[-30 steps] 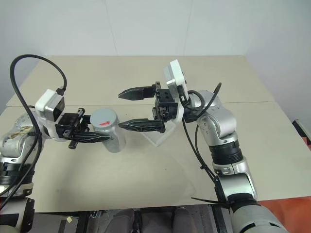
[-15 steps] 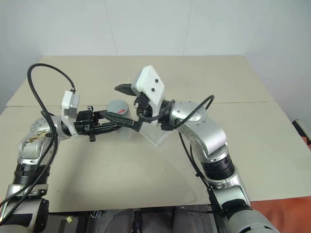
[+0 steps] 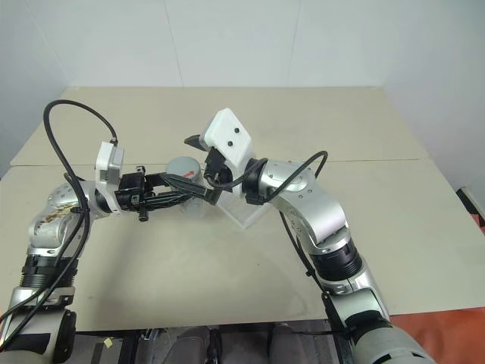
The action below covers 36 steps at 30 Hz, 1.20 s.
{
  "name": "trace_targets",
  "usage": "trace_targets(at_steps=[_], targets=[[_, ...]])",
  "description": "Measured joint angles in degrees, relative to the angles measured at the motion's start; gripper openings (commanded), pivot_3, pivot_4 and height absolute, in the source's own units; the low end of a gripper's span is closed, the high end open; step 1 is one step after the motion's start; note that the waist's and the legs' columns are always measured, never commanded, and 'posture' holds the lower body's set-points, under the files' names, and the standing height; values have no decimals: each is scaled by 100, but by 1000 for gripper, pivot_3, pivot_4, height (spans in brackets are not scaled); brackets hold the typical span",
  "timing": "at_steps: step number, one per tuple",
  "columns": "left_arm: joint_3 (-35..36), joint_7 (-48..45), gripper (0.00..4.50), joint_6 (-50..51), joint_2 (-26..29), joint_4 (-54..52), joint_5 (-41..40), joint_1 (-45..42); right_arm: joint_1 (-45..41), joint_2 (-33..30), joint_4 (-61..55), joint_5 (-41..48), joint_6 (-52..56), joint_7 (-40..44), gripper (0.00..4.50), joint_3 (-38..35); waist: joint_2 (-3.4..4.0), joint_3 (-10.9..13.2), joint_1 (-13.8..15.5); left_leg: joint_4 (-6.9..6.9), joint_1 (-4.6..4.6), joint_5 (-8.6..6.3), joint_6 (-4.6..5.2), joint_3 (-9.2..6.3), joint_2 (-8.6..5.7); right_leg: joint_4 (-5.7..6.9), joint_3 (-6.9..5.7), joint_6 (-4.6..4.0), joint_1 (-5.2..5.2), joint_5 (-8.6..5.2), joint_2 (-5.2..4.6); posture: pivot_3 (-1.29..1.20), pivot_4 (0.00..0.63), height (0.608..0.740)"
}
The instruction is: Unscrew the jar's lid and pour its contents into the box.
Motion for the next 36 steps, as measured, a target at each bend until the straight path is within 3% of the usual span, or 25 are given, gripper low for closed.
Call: trace_targets(at_steps=[13,27,36], targets=[[2,26,1861,4,20,-1,-3,1,0,-29,19,-20,93,-27,4458,15,0,0,-1,0,0,0,0,0,0,0,0,0,0,0,0,0,150,740],[51,87,1861,32,102,-6,-7,19,184,-470,-290,175,129,-20,4458,-69,0,0,1,0,0,-2,4,0,0,-1,0,0,0,0,0,0,150,740],[157,-9,1861,37,162,-111,-82,94,369,-793,-213,196,213,-204,4458,-550,0,0,12,0,0,-13,23,1,0,-2,1,0,1,0,0,0,150,740]])
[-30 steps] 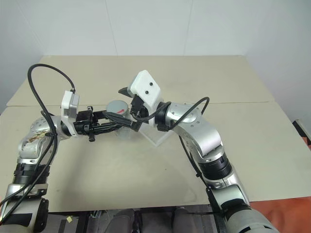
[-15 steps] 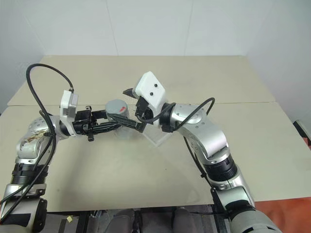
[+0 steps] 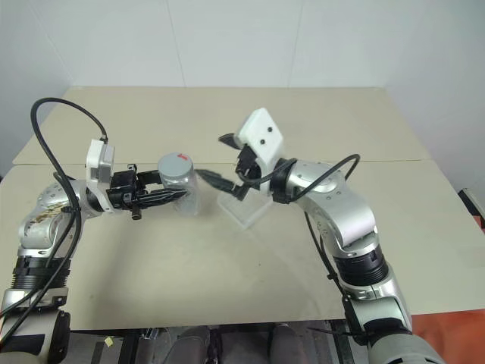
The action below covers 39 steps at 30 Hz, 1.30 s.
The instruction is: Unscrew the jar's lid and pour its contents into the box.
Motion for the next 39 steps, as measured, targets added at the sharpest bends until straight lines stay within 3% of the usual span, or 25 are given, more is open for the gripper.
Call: trace_targets(at_steps=[8,13,18,25,39], targets=[[-1,13,1861,67,-5,-77,-5,6,23,-29,0,12,18,-46,4458,-30,0,0,-13,-1,0,0,0,0,1,0,0,0,-1,0,0,0,150,740],[-10,54,1861,0,-88,42,50,-14,27,-111,-208,595,23,416,4458,-404,0,0,2,-1,0,-1,2,-2,1,-2,-1,0,1,0,0,0,150,740],[-76,75,1861,-60,-206,172,82,-126,-11,30,-344,764,23,537,4458,-289,0,0,-4,1,0,-2,4,-1,0,1,-1,0,1,0,0,0,150,740],[-161,44,1861,-75,-282,292,138,-294,-428,565,-42,162,17,93,4458,394,0,0,-25,1,0,3,-5,-1,0,3,0,0,-2,0,2,0,150,740],[-156,56,1861,-69,-269,287,138,-282,-532,805,231,-194,15,-82,4458,532,0,0,-13,0,-1,13,-22,-1,0,2,-1,0,-1,0,1,0,150,740]])
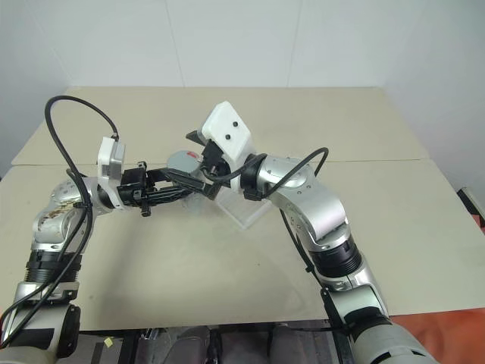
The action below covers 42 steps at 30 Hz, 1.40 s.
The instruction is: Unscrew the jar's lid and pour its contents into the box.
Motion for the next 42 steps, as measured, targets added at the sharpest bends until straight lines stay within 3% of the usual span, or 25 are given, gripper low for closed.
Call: trace_targets(at_steps=[27,42], targets=[[51,84,1861,16,119,-19,-3,43,324,-624,-303,262,19,43,4458,-69,0,0,2,0,0,-2,3,0,0,-1,1,0,0,0,0,0,150,740],[98,-46,1861,16,157,-117,-23,107,405,-903,-196,196,79,-40,4458,-471,0,0,-2,0,0,-12,21,0,0,-1,0,0,0,0,0,0,150,740]])
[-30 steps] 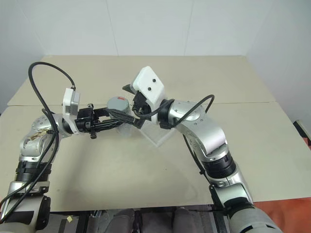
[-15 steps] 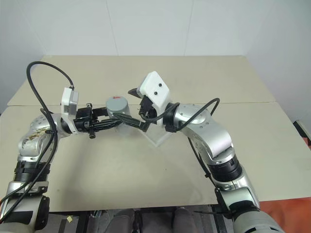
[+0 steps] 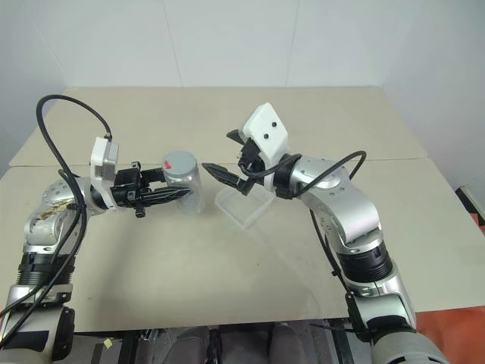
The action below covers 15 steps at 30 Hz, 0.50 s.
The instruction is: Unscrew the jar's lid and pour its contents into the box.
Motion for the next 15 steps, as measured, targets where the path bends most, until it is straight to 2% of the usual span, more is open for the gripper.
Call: trace_targets(at_steps=[4,8,15], targets=[[0,1,1861,1,0,-1,-1,22,13,-55,-2,10,0,105,4458,-9,0,0,4,1,0,0,0,0,0,0,0,0,1,0,0,0,150,740],[7,5,1861,-1,2,6,0,21,211,-258,-94,321,0,546,4458,-192,0,0,23,1,0,-2,3,0,-1,-4,0,0,2,0,0,0,150,740],[-29,-16,1861,-8,-32,30,8,-19,191,71,-366,846,9,736,4458,-361,0,0,-1,1,2,-2,4,-1,0,3,0,0,2,0,0,0,150,740]])
